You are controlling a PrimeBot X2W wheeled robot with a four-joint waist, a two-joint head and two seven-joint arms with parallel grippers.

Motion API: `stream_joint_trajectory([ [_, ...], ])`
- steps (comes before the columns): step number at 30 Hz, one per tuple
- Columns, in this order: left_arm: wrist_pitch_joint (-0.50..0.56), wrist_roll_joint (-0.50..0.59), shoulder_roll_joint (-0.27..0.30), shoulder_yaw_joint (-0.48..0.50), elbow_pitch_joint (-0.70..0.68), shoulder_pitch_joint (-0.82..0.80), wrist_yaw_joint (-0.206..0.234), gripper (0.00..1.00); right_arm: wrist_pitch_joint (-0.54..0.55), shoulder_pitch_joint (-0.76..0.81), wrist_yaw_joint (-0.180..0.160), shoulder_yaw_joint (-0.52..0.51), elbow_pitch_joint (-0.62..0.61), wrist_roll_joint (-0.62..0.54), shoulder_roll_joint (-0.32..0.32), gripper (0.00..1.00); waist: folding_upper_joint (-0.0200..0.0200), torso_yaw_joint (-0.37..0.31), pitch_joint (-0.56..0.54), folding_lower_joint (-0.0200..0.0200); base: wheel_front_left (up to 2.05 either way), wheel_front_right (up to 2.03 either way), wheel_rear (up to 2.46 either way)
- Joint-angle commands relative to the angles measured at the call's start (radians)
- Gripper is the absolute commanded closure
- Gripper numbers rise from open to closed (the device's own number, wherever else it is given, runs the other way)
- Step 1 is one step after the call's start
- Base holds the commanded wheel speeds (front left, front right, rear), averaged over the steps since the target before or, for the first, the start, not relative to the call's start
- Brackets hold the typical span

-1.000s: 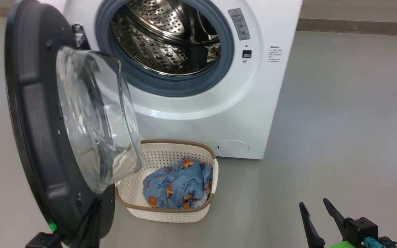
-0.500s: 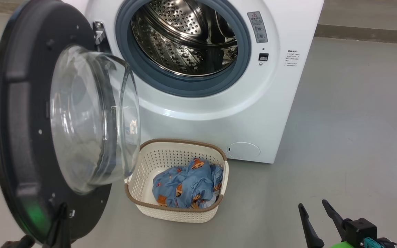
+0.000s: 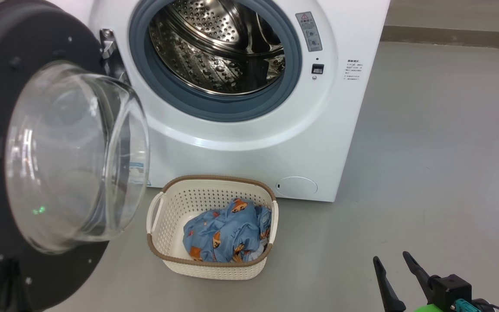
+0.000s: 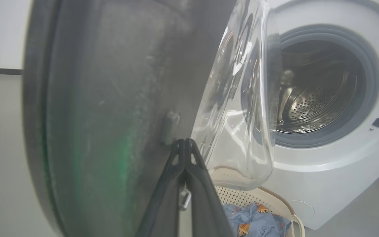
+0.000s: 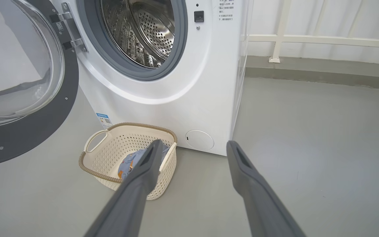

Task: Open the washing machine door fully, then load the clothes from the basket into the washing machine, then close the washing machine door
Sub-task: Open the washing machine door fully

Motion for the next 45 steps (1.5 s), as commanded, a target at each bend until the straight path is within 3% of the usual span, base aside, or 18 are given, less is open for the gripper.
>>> stream_joint_trajectory([
  [1, -0.006, -0.002, 0.051, 0.057, -0.007, -0.049, 0.017, 1.00, -0.012, -0.027, 0.006, 0.024, -0.021, -0.005, -0.006, 0.00, 0.0000, -0.004, 0.002, -0.0001, 0.00, 0.00, 0.00],
  [23, -0.006, 0.019, 0.211, 0.283, 0.238, -0.260, 0.011, 1.00, -0.012, -0.049, 0.006, 0.032, -0.024, -0.043, -0.006, 0.00, 0.0000, -0.064, 0.055, -0.0001, 0.00, 0.00, 0.00],
  [45, -0.006, 0.099, 0.266, 0.358, 0.330, -0.332, -0.008, 1.00, -0.012, -0.067, 0.006, 0.030, -0.016, -0.046, -0.006, 0.00, 0.0000, -0.091, 0.070, -0.0001, 0.00, 0.00, 0.00],
])
